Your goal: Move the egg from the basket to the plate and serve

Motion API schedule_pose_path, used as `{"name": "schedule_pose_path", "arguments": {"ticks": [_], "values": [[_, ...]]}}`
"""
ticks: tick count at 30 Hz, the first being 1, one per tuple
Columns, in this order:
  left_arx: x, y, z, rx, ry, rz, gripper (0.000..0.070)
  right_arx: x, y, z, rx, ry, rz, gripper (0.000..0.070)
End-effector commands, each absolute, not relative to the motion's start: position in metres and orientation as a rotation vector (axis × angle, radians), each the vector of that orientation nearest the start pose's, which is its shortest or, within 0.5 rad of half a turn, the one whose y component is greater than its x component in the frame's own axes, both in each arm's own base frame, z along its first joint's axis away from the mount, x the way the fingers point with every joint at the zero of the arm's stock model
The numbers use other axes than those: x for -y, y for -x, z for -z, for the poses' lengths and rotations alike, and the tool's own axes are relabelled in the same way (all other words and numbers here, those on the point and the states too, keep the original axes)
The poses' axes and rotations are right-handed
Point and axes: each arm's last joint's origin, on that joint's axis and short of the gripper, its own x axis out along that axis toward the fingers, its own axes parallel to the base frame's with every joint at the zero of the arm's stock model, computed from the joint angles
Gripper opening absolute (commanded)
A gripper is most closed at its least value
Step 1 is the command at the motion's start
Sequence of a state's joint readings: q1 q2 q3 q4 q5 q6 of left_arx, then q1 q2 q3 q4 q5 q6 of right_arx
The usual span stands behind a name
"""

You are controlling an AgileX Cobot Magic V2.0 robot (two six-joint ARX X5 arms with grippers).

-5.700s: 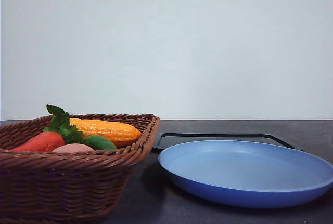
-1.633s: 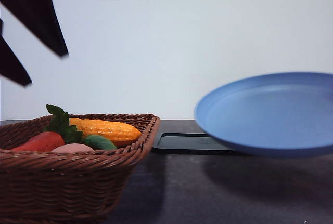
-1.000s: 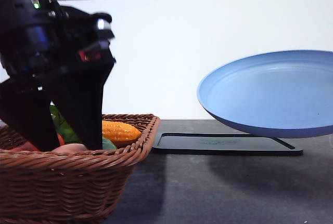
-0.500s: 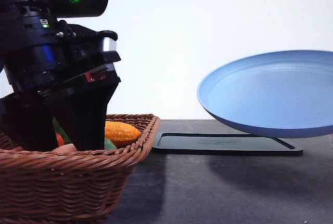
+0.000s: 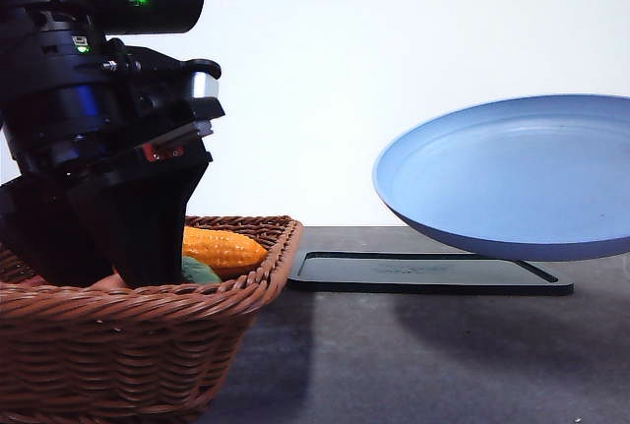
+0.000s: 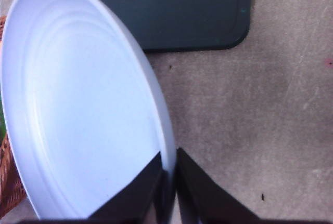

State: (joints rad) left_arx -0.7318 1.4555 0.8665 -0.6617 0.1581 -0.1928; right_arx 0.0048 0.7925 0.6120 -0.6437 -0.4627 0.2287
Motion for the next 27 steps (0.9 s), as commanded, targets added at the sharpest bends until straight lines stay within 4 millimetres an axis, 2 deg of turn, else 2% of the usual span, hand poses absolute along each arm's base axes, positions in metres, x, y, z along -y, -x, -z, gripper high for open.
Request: {"name": "schedule_pose_path", "arguments": {"ticks": [1,5,8,14,22,24,27], "values": [[0.179,-0.189,-0.188,-1.296,-0.23,0.659,0.0186,-0.014,-0.152,-0.246,-0.826,-0.404,-0.358,0.0],[0.18,-0.191,-0.194,-1.304,-0.235,0.656,0.0186,-0.014,-0.154,-0.255,-0.798,-0.398,-0.365,0.0],[0.182,-0.193,-0.206,-1.294,-0.241,0.665,0.0186,-0.014,-0.154,-0.264,-0.774,-0.4,-0.384,0.0],[0.19,-0.202,-0.255,-1.193,-0.239,0.712,0.0186,-0.016,-0.154,-0.271,-0.77,-0.445,-0.421,0.0],[0.206,-0.206,-0.335,-0.972,-0.195,0.806,0.0186,-0.024,-0.159,-0.263,-0.87,-0.493,-0.517,0.0],[0.214,-0.201,-0.347,-0.913,-0.193,0.854,0.0186,-0.028,-0.162,-0.26,-0.903,-0.497,-0.546,0.0],[0.226,-0.193,-0.352,-0.858,-0.212,0.915,0.0186,-0.037,-0.167,-0.253,-0.965,-0.5,-0.595,0.0]]}}
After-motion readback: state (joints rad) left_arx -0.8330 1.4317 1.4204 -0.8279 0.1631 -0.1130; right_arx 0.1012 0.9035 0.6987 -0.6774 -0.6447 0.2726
